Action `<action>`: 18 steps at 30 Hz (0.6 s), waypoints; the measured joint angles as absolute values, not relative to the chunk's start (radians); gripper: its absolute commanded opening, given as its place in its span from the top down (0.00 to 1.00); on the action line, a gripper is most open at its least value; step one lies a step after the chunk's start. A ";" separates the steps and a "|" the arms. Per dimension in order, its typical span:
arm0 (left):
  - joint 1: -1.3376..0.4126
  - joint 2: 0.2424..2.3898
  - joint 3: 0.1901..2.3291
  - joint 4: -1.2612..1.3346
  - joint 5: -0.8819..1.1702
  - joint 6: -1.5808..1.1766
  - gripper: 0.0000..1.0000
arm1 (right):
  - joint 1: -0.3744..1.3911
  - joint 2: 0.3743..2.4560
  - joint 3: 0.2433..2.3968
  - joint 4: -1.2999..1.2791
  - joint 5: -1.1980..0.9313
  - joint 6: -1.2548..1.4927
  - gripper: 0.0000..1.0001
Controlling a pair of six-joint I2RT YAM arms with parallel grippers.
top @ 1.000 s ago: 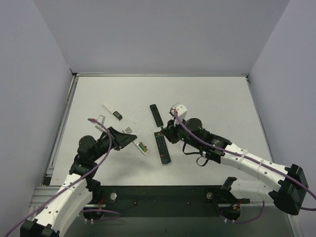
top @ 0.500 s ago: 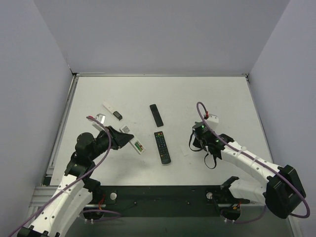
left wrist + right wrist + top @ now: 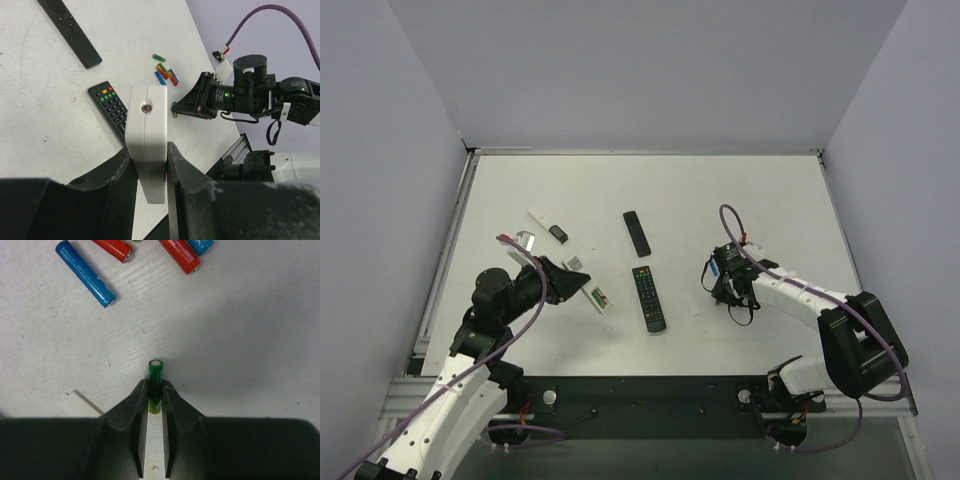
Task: Load the batteries into the remote control
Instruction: Place the battery at the center of the board.
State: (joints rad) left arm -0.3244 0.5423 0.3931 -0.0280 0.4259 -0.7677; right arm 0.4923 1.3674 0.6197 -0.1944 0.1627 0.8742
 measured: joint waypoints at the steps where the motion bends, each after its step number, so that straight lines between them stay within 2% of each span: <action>1: -0.324 0.540 0.393 -0.031 0.426 -0.765 1.00 | 0.484 1.376 0.620 -0.188 0.152 0.879 0.90; 3: -0.324 0.536 0.393 -0.043 0.426 -0.759 1.00 | 0.469 1.387 0.624 -0.176 0.131 0.891 0.86; 5: -0.324 0.535 0.393 -0.051 0.427 -0.753 1.00 | 0.463 1.390 0.626 -0.169 0.115 0.897 0.75; 9: -0.324 0.530 0.393 -0.064 0.427 -0.746 1.00 | 0.459 1.389 0.629 -0.165 0.104 0.901 0.65; 18: -0.324 0.525 0.393 -0.073 0.427 -0.738 1.00 | 0.459 1.340 0.630 -0.234 0.062 0.881 0.65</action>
